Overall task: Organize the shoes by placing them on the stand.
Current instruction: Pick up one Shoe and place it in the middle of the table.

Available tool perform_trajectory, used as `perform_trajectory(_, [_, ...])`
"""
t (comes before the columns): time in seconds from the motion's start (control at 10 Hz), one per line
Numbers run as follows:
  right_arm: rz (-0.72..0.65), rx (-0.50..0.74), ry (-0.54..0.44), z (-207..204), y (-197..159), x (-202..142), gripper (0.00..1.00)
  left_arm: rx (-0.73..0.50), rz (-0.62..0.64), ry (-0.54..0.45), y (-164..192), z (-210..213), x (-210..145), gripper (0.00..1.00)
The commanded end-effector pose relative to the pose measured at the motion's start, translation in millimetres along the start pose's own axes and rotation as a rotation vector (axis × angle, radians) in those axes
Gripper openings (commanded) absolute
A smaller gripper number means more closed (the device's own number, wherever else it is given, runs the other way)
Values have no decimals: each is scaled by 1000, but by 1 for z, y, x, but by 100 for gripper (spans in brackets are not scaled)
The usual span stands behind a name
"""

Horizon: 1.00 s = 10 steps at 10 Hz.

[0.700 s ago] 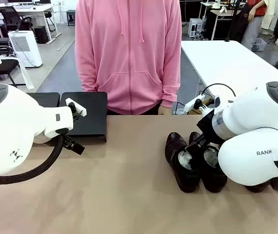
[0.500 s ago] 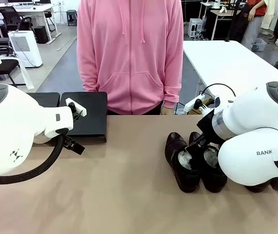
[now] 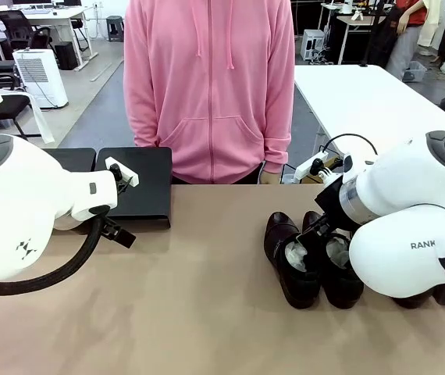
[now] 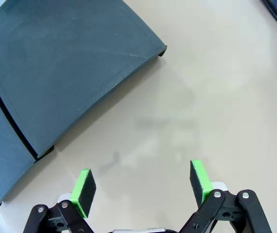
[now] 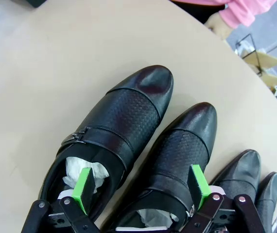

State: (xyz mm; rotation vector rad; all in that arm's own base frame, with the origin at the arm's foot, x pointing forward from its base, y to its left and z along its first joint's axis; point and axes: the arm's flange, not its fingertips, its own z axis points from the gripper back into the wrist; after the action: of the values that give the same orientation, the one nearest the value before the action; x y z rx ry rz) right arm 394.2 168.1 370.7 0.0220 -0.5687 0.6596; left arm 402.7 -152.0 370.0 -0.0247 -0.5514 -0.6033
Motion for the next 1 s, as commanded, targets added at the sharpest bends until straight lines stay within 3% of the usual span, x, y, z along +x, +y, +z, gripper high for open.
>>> perform_trajectory(0.0, [-1,0,0,0,0,0,100,0,0,0,0,0,0,100])
perform_trajectory(0.6, [0,0,0,0,0,0,100,0,0,0,0,0,0,100])
perform_trajectory(0.7, [-51,-2,-29,16,-10,2,100,67,-22,-43,-3,26,-1,100])
perform_trajectory(0.8, [-85,-71,-60,35,-26,4,100,75,-33,-82,0,52,-1,100])
perform_trajectory(0.9, [-126,-55,-67,52,-44,4,100,57,-25,-112,6,74,-4,100])
